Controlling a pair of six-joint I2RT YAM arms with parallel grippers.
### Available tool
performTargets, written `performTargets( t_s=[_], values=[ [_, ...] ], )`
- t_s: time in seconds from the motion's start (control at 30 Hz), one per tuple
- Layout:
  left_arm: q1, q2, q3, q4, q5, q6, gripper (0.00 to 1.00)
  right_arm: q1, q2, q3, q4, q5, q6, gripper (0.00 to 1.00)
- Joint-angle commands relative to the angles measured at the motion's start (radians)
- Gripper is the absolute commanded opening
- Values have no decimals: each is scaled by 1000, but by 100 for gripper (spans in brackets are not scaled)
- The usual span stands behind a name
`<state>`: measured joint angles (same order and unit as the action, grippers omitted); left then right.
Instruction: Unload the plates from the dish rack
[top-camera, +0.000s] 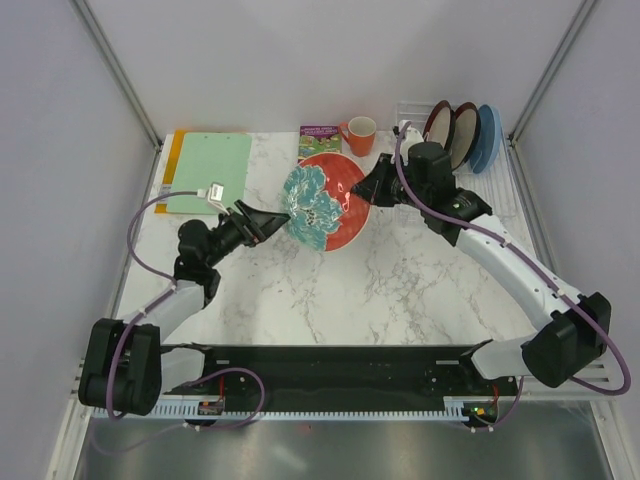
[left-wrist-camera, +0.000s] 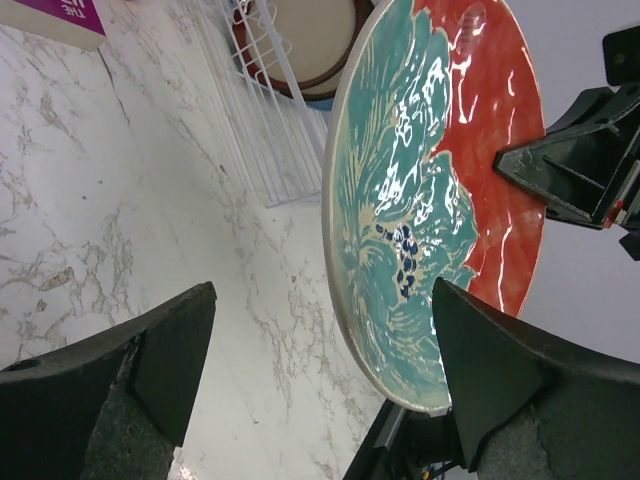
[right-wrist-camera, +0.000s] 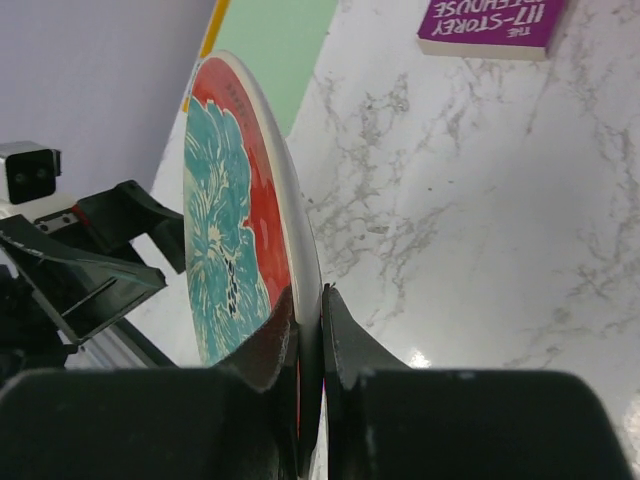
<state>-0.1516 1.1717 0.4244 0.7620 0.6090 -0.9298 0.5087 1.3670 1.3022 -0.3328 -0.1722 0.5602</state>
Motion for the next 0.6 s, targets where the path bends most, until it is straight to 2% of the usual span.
performTargets(
  t_s=[0.0, 0.07, 0.13, 0.27, 0.3, 0.37, 0.4, 0.43, 0.47, 0.53, 0.57],
  values=[
    [3, 46, 1, 166, 37, -72, 95, 14, -54, -29, 325, -141, 159, 0],
    [3, 68, 2, 235, 52, -115, 91, 27, -55, -61, 383, -153, 182, 0],
    [3, 107, 14, 270, 64, -147, 82, 25, -54, -76, 406, -171, 197, 0],
    [1, 169, 14, 408, 93, -201, 57, 33, -49, -92, 431, -204, 227, 0],
    [1, 181, 16, 424, 100, -220, 38, 34, -52, -93, 429, -204, 228, 0],
    [1, 213, 25, 444, 129, -225, 8, 34, -59, -103, 426, -188, 224, 0],
    [1, 218, 27, 441, 130, -230, 2, 33, -63, -103, 425, -185, 218, 0],
    [1, 218, 21, 442, 133, -225, 2, 34, -62, -100, 422, -187, 213, 0],
    [3, 212, 16, 438, 133, -221, 2, 33, -60, -87, 402, -185, 205, 16],
    [9, 183, 22, 276, 114, -158, 2, 34, -60, -60, 341, -123, 130, 40],
    [10, 140, 33, 161, 77, -117, 2, 33, -60, -5, 213, -66, 91, 44]
  ],
)
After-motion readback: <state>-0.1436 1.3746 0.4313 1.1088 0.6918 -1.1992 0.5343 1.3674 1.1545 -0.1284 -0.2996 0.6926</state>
